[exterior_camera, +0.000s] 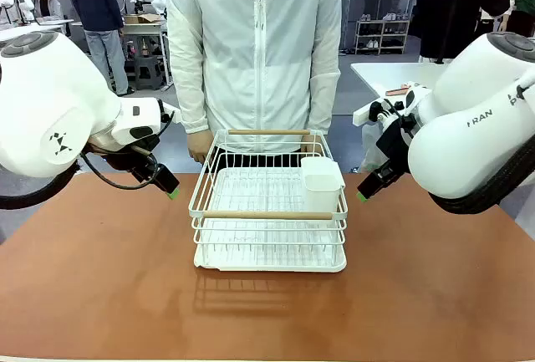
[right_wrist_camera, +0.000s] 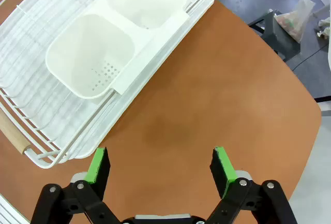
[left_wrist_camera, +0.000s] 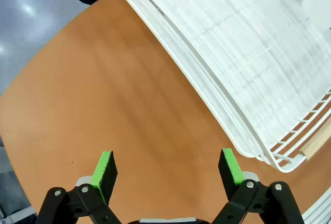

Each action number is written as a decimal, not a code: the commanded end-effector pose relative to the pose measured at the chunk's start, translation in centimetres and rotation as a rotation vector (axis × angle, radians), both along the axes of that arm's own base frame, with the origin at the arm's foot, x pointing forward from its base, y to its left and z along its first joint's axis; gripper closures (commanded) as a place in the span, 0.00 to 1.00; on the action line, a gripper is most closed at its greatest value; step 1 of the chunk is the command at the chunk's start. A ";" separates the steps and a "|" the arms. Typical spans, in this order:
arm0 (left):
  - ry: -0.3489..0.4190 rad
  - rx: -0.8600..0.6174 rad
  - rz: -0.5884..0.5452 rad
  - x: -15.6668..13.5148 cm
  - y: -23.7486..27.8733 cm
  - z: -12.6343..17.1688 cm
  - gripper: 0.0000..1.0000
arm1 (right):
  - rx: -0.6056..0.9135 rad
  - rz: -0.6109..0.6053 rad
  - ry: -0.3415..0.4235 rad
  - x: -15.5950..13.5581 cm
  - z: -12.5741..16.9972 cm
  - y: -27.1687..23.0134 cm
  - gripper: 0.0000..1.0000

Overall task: Clean the table.
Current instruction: Pick up the Lint Roller when the human hands it over.

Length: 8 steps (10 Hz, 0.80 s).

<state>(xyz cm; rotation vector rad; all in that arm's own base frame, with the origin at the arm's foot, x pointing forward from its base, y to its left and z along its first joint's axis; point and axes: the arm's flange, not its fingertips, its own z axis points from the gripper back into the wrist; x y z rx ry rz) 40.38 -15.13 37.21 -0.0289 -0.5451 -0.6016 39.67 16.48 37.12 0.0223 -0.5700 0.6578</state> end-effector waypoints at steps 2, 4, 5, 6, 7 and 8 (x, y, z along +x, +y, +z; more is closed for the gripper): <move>0.000 0.000 0.000 0.0 0.0 0.0 0.00 | 0.000 0.000 0.000 0.0 0.0 0.0 0.00; 0.000 0.000 0.000 0.0 0.0 0.0 0.00 | 0.000 0.000 0.000 0.0 0.0 0.0 0.00; 0.000 0.000 0.000 0.0 0.0 0.0 0.00 | 0.000 0.000 0.000 0.0 0.0 0.0 0.00; 0.000 0.000 0.000 0.0 0.0 0.0 0.00 | 0.000 0.000 0.000 0.0 0.0 0.0 0.00; 0.000 0.000 0.000 0.0 0.0 0.0 0.00 | 0.000 0.000 0.000 0.0 0.0 0.0 0.00; 0.000 0.000 0.000 0.0 0.0 0.0 0.00 | 0.000 0.000 0.000 0.0 0.0 0.0 0.00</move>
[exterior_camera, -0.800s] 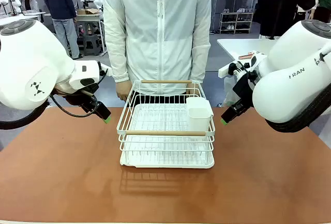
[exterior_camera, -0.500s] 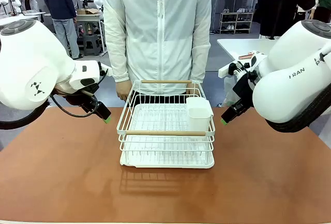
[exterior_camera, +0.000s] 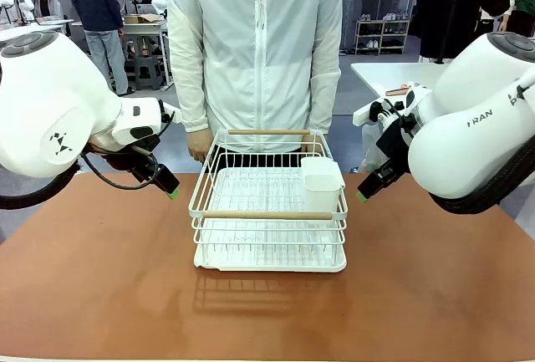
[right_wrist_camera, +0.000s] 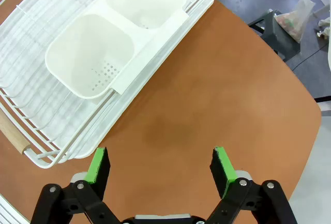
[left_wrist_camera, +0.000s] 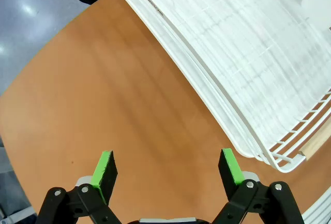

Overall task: Clean the table.
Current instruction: Pick up the Lint Roller when the human hands it over.

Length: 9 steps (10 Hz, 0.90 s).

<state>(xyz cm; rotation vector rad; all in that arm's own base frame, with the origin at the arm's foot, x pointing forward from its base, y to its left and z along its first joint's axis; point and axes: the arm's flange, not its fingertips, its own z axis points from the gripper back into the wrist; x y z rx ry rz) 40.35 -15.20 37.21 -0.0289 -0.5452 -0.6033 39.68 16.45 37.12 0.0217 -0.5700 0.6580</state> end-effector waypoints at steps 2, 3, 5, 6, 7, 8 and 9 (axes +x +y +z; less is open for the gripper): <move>0.000 0.000 0.001 0.0 0.1 0.0 0.00 | 0.001 0.000 0.000 0.0 0.0 0.0 0.00; 0.000 0.000 0.001 0.0 0.1 0.0 0.00 | 0.001 0.000 0.000 0.0 0.0 0.0 0.00; 0.000 0.000 0.001 0.0 0.1 0.0 0.00 | 0.001 0.000 0.000 0.0 0.0 0.0 0.00; 0.000 0.000 0.001 0.0 0.1 0.0 0.00 | 0.001 0.000 0.000 0.0 0.0 0.0 0.00; 0.000 0.000 0.000 0.0 0.0 0.0 0.00 | 0.000 0.000 0.000 0.0 0.0 0.0 0.00; 0.001 -0.001 0.002 0.2 0.0 1.4 0.00 | -0.002 -0.017 -0.001 0.0 1.2 -0.1 0.00; 0.073 -0.071 0.006 0.4 0.4 4.1 0.00 | 0.074 -0.023 0.089 -0.1 3.6 -1.1 0.00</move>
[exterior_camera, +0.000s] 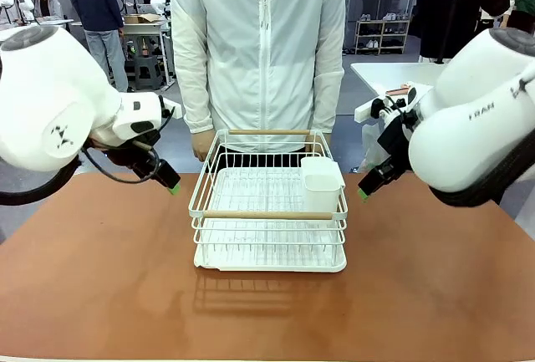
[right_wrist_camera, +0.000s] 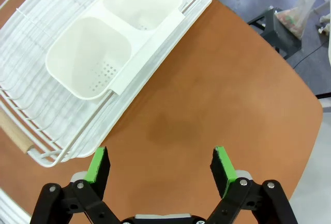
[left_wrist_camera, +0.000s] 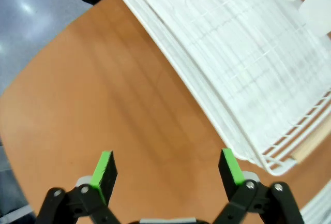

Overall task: Clean the table.
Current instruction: Pick up the Lint Roller when the human hands it over.

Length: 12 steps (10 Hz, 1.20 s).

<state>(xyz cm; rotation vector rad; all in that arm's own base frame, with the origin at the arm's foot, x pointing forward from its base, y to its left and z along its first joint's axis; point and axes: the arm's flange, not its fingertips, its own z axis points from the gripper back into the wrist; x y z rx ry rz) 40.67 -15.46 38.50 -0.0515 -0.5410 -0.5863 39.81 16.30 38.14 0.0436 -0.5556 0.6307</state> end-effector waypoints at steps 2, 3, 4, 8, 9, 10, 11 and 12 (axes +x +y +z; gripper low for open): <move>0.314 -0.356 -0.002 0.8 6.8 9.3 0.00 | 0.344 0.025 0.272 0.7 8.3 -6.2 0.00; 0.383 -0.536 0.051 1.0 10.5 10.6 0.00 | 0.515 0.021 0.364 1.0 9.8 -9.6 0.00; 0.428 -0.725 0.057 0.9 14.4 11.4 0.00 | 0.680 0.009 0.428 1.0 10.5 -12.8 0.00; 0.441 -1.079 0.243 -2.6 28.6 9.9 0.00 | 1.156 -0.105 0.594 -0.8 8.9 -26.4 0.00; 0.416 -1.124 0.287 -3.6 31.0 9.3 0.00 | 1.191 -0.159 0.595 -1.0 8.0 -28.7 0.00; 0.393 -1.154 0.325 -4.4 33.2 8.9 0.00 | 1.222 -0.199 0.600 -1.3 6.9 -30.6 0.00; 0.392 -1.170 0.359 -5.1 35.1 8.6 0.00 | 1.238 -0.223 0.603 -1.9 6.2 -32.3 0.00; 0.421 -1.172 0.411 -5.4 36.7 8.4 0.00 | 1.248 -0.252 0.620 -1.7 5.0 -33.2 0.00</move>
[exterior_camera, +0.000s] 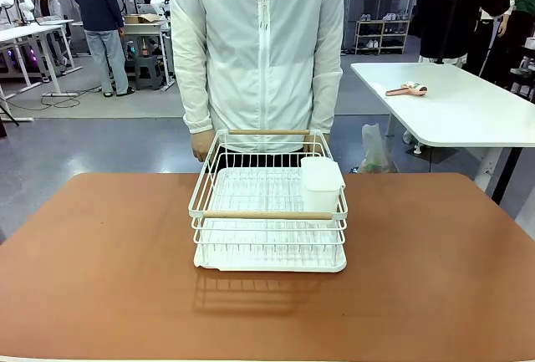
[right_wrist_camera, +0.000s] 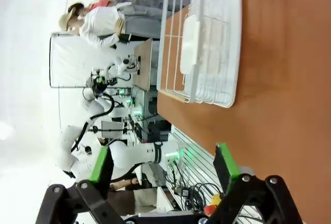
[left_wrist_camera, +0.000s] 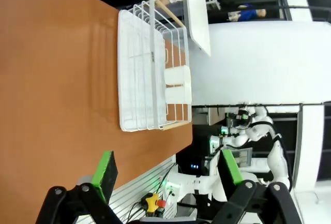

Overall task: Clean the table.
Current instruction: Pick up the Lint Roller when the human hands it over.

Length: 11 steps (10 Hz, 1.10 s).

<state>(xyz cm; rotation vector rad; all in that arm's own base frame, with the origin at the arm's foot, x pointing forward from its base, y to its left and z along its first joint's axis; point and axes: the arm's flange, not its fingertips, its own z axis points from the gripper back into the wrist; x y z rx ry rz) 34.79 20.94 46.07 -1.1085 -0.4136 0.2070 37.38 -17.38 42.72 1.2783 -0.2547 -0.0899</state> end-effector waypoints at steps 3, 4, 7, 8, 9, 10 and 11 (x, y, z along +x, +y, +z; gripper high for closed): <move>-0.010 -0.015 -0.018 1.5 -0.5 1.1 0.00 | 0.002 -0.009 -0.014 1.1 -0.1 0.4 0.00; 0.007 -0.013 0.020 1.9 -0.9 1.3 0.00 | 0.000 -0.018 -0.011 1.1 -0.1 0.3 0.00; 0.006 -0.001 0.003 0.8 -0.1 0.5 0.00 | 0.001 -0.013 0.019 0.8 -0.7 0.1 0.00; 0.006 -0.001 0.003 0.8 -0.1 0.5 0.00 | 0.001 -0.013 0.019 0.8 -0.7 0.1 0.00; 0.006 -0.001 0.003 0.8 -0.1 0.5 0.00 | 0.001 -0.013 0.019 0.8 -0.7 0.1 0.00; 0.006 -0.001 0.003 0.8 -0.1 0.5 0.00 | 0.001 -0.013 0.019 0.8 -0.7 0.1 0.00; 0.006 -0.001 0.003 0.8 -0.1 0.5 0.00 | 0.001 -0.013 0.019 0.8 -0.7 0.1 0.00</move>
